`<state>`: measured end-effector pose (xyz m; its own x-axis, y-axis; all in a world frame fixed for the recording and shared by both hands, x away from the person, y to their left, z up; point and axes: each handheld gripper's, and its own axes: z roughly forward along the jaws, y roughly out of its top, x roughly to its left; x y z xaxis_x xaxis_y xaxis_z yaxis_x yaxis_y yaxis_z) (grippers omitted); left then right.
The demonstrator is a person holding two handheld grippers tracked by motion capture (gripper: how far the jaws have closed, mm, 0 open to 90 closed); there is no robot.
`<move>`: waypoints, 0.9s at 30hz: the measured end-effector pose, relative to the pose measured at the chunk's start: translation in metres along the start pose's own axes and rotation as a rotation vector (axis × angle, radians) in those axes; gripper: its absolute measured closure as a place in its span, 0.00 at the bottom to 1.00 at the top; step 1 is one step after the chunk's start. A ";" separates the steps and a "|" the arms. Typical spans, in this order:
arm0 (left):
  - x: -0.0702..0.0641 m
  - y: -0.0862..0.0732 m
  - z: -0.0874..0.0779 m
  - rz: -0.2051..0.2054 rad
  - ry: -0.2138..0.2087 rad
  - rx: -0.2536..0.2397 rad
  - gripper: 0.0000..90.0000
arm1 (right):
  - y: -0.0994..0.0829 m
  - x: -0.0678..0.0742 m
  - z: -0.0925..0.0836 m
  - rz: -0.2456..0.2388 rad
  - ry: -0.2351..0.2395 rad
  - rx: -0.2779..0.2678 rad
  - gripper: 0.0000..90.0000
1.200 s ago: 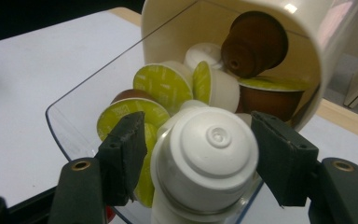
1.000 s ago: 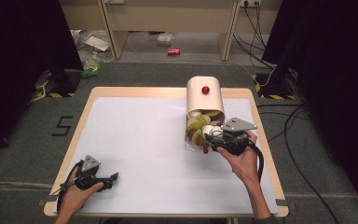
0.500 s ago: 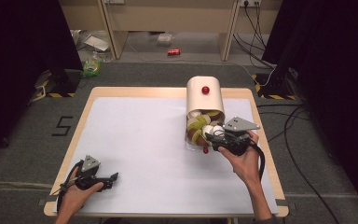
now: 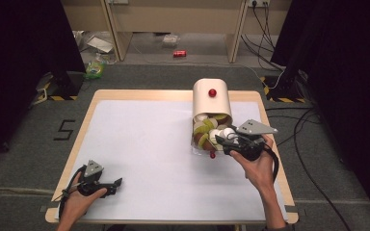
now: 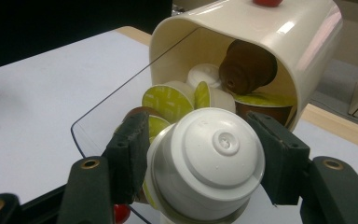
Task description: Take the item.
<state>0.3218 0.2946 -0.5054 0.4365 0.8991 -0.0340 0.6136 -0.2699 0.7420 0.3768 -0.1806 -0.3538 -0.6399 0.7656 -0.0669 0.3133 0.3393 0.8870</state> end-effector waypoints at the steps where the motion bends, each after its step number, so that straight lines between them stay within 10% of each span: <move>1: 0.000 0.000 0.000 0.000 0.000 0.000 0.10 | 0.000 0.000 -0.001 0.000 0.000 0.000 0.46; 27: 0.000 0.000 0.000 0.000 0.000 -0.001 0.10 | -0.030 -0.039 -0.035 0.066 -0.109 0.025 0.46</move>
<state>0.3218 0.2947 -0.5054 0.4365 0.8990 -0.0346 0.6134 -0.2693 0.7424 0.3679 -0.2399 -0.3618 -0.5378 0.8410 -0.0588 0.3706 0.2985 0.8795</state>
